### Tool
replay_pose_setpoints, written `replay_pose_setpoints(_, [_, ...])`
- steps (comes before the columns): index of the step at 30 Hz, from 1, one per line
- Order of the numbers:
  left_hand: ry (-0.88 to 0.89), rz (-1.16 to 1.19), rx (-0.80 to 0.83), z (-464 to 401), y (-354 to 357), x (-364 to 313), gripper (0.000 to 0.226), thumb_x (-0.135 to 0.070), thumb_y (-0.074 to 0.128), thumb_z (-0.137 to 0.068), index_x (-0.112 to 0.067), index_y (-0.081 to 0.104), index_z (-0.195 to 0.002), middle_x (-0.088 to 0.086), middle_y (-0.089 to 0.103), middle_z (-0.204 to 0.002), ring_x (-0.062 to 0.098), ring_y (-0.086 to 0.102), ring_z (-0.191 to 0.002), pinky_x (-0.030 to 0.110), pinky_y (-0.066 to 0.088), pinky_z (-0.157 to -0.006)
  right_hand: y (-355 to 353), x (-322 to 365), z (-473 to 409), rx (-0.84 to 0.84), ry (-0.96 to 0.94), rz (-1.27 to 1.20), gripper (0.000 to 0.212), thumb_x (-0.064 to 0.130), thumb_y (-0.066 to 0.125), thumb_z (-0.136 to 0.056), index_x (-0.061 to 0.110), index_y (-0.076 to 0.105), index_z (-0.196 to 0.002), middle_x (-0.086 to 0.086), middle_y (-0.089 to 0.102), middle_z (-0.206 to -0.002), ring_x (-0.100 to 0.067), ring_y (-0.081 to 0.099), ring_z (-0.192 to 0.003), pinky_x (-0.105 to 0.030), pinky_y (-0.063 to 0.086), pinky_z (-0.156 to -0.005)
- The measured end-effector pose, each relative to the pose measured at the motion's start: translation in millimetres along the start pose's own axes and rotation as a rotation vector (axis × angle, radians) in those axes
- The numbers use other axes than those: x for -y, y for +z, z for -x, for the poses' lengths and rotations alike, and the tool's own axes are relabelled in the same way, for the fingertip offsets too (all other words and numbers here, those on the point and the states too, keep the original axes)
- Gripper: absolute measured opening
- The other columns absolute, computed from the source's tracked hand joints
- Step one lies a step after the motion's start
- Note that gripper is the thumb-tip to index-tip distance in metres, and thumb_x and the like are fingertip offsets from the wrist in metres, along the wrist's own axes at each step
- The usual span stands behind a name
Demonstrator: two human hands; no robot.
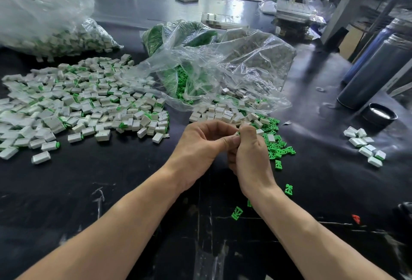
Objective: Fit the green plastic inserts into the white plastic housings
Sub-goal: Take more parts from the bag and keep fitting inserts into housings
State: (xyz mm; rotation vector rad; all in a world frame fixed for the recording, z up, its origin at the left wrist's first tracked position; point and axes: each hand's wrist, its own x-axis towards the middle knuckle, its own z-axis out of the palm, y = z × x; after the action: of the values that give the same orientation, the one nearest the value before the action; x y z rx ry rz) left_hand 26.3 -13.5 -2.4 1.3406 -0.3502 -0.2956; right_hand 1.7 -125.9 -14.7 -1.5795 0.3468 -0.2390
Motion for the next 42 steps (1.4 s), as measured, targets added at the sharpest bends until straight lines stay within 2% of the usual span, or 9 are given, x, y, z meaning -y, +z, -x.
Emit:
replay_pose_setpoints(2, [0.000,-0.005,0.002,0,0,-1,0.015,0.005,0.071,-0.088,0.015,0.067,-0.099,0.013,0.071,-0.082,0.017,0.067,-0.074,0.024,0.057,-0.071,0,-1,0,-0.001,-0.009,0.006,0.046,0.056,0.035,-0.083,0.038,0.066,-0.054,0.017,0.049,-0.047,-0.011,0.046,-0.056,-0.039,0.037,-0.064])
replay_pose_setpoints(7, [-0.018,-0.008,-0.010,-1,2,-2,0.011,0.005,0.071,-0.088,0.010,0.069,-0.097,0.011,0.071,-0.078,0.016,0.066,-0.071,0.025,0.058,-0.069,-1,3,4,0.013,0.016,-0.102,0.062,0.044,0.035,-0.104,0.036,0.070,-0.054,0.014,0.039,-0.045,-0.004,0.036,-0.041,-0.023,0.030,-0.041])
replay_pose_setpoints(13, [-0.024,-0.014,-0.042,-1,4,-2,0.012,0.005,0.072,-0.087,0.011,0.069,-0.097,0.015,0.071,-0.082,0.019,0.066,-0.073,0.025,0.058,-0.069,-2,2,1,0.043,0.038,-0.128,0.068,0.039,0.033,-0.110,0.036,0.071,-0.053,0.014,0.037,-0.045,-0.005,0.033,-0.040,-0.020,0.026,-0.038])
replay_pose_setpoints(15, [-0.027,-0.022,-0.046,-1,4,-1,0.013,0.004,0.072,-0.087,0.011,0.069,-0.098,0.014,0.072,-0.082,0.018,0.067,-0.073,0.026,0.059,-0.069,-1,-1,-2,0.023,0.039,-0.089,0.060,0.044,0.036,-0.103,0.032,0.073,-0.058,0.010,0.041,-0.047,-0.009,0.038,-0.043,-0.026,0.032,-0.042])
replay_pose_setpoints(18, [-0.032,-0.022,-0.044,0,4,-1,0.015,0.003,0.072,-0.089,0.013,0.069,-0.099,0.016,0.072,-0.084,0.019,0.067,-0.073,0.025,0.059,-0.068,2,-3,-5,-0.009,0.035,-0.030,0.057,0.054,0.038,-0.083,0.011,0.073,-0.073,-0.009,0.059,-0.062,-0.029,0.056,-0.062,-0.055,0.049,-0.061])
replay_pose_setpoints(20, [-0.030,-0.020,-0.049,1,4,-2,0.016,0.004,0.072,-0.089,0.015,0.068,-0.100,0.017,0.072,-0.085,0.018,0.067,-0.073,0.023,0.058,-0.067,3,-4,-6,-0.023,0.017,-0.010,0.056,0.058,0.038,-0.076,0.018,0.077,-0.075,-0.010,0.064,-0.067,-0.034,0.062,-0.073,-0.064,0.053,-0.077])
replay_pose_setpoints(23, [-0.024,-0.023,-0.059,1,5,-1,0.015,0.004,0.072,-0.089,0.014,0.069,-0.099,0.017,0.072,-0.085,0.015,0.067,-0.072,0.021,0.056,-0.065,3,-5,-6,-0.026,0.005,-0.012,0.045,0.062,0.038,-0.070,0.035,0.074,-0.060,0.001,0.065,-0.065,-0.034,0.065,-0.081,-0.067,0.052,-0.088])
replay_pose_setpoints(30, [-0.028,-0.028,-0.067,2,4,0,0.014,0.000,0.073,-0.090,0.010,0.071,-0.100,0.024,0.075,-0.095,0.020,0.070,-0.079,0.023,0.057,-0.068,5,-6,-6,-0.041,-0.004,-0.005,0.043,0.061,0.038,-0.069,0.038,0.073,-0.061,0.004,0.064,-0.068,-0.033,0.063,-0.084,-0.064,0.053,-0.086])
replay_pose_setpoints(42, [-0.037,-0.025,-0.083,3,7,-1,0.016,0.001,0.072,-0.090,0.012,0.070,-0.101,0.029,0.074,-0.096,0.023,0.070,-0.077,0.023,0.059,-0.065,7,-12,-9,-0.109,-0.014,0.019,0.050,0.060,0.037,-0.069,0.027,0.074,-0.072,-0.019,0.069,-0.079,-0.050,0.066,-0.089,-0.072,0.052,-0.084])
